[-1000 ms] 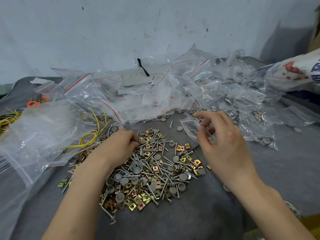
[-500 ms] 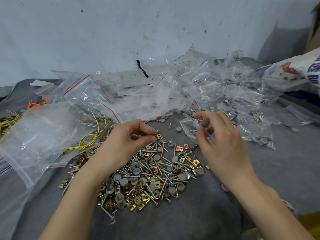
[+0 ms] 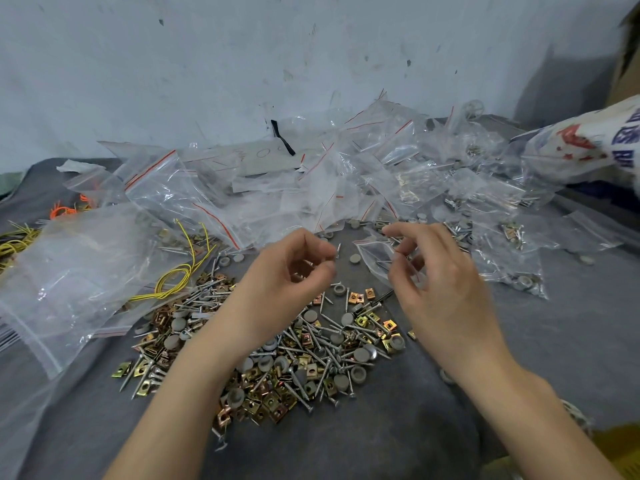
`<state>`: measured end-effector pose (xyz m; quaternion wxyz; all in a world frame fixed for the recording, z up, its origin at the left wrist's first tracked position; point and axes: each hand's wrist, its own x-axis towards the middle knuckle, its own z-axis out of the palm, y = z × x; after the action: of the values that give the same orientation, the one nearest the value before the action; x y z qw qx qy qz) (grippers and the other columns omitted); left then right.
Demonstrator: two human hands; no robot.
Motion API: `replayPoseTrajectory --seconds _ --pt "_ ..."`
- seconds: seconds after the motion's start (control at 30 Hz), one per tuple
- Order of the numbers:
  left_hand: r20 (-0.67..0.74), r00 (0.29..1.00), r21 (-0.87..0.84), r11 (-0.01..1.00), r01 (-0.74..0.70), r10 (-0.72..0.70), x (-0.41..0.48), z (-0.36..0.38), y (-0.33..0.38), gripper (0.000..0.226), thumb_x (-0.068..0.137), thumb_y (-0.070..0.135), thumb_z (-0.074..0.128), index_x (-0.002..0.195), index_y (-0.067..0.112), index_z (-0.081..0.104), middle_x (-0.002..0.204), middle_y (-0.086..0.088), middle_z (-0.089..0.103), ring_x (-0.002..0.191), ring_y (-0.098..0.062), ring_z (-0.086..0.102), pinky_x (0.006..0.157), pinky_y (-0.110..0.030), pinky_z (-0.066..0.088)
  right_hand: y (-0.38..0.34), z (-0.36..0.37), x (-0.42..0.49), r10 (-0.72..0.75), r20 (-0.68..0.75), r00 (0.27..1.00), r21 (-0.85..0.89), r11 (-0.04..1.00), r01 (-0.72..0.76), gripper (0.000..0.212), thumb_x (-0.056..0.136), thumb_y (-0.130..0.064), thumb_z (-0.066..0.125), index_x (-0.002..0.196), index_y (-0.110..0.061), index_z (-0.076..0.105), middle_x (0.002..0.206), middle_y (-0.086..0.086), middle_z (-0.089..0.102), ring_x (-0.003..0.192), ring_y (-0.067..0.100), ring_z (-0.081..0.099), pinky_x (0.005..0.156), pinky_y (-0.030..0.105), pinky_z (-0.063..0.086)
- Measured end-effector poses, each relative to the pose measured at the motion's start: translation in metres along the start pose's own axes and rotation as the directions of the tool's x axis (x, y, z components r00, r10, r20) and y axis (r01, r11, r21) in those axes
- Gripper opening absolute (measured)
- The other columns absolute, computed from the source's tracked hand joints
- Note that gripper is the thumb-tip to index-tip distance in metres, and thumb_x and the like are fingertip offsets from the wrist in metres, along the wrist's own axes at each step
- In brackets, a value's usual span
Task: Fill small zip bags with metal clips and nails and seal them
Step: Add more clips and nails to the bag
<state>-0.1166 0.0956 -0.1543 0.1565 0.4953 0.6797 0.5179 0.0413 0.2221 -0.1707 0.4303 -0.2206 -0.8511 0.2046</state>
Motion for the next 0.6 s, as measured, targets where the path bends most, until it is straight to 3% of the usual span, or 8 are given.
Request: replayPoseTrajectory --seconds 0.1,0.2,0.43,0.53,0.6 --pt "-0.017 0.998 0.071 0.996 -0.061 0.062 0.003 0.01 0.007 0.017 0.097 0.022 0.059 0.106 0.033 0.068 0.083 0.012 0.065 0.071 -0.011 0.059 0.062 -0.017 0.047 0.0 0.0 0.0 0.001 -0.007 1.0 0.009 1.0 -0.001 0.029 0.093 -0.017 0.057 0.12 -0.029 0.058 0.095 -0.017 0.049 0.081 0.005 0.051 0.081 0.049 0.051" --pt "-0.008 0.996 0.132 0.987 -0.09 0.092 0.005 0.022 0.013 0.021 0.099 0.027 0.056 0.112 0.037 0.069 0.09 0.023 0.063 0.077 -0.002 0.059 0.066 -0.01 0.043 0.0 0.002 0.0 -0.003 -0.013 1.0 0.006 1.0 0.003 0.03 0.094 -0.015 0.059 0.121 -0.027 0.059 0.095 -0.017 0.048 0.08 0.003 0.049 0.079 0.05 0.051" --pt "-0.051 0.99 0.26 0.959 -0.114 0.131 0.013 0.044 0.014 0.019 0.098 0.028 0.058 0.114 0.032 0.067 0.098 0.018 0.063 0.085 0.003 0.059 0.073 -0.01 0.045 0.001 0.002 -0.001 -0.015 -0.019 1.0 0.019 1.0 0.016 0.03 0.093 -0.021 0.053 0.122 -0.027 0.058 0.096 -0.023 0.045 0.079 0.001 0.049 0.08 0.051 0.052" --pt "-0.088 0.99 0.206 0.975 -0.089 0.109 0.012 0.046 0.013 0.021 0.097 0.029 0.058 0.117 0.035 0.064 0.092 0.024 0.065 0.084 0.002 0.061 0.072 -0.014 0.05 0.002 0.001 0.0 -0.018 -0.023 1.0 0.023 1.0 0.019 0.031 0.093 -0.021 0.053 0.122 -0.029 0.057 0.096 -0.027 0.045 0.083 -0.005 0.052 0.081 0.05 0.052" --pt "-0.092 0.992 0.124 0.99 -0.072 0.084 0.012 0.045 0.013 0.022 0.098 0.028 0.057 0.115 0.039 0.062 0.093 0.024 0.066 0.083 0.0 0.063 0.072 -0.023 0.055 0.003 0.001 0.0 -0.011 -0.027 1.0 0.025 1.0 0.012 0.031 0.093 -0.02 0.055 0.122 -0.03 0.057 0.095 -0.024 0.047 0.08 -0.001 0.052 0.081 0.051 0.051"
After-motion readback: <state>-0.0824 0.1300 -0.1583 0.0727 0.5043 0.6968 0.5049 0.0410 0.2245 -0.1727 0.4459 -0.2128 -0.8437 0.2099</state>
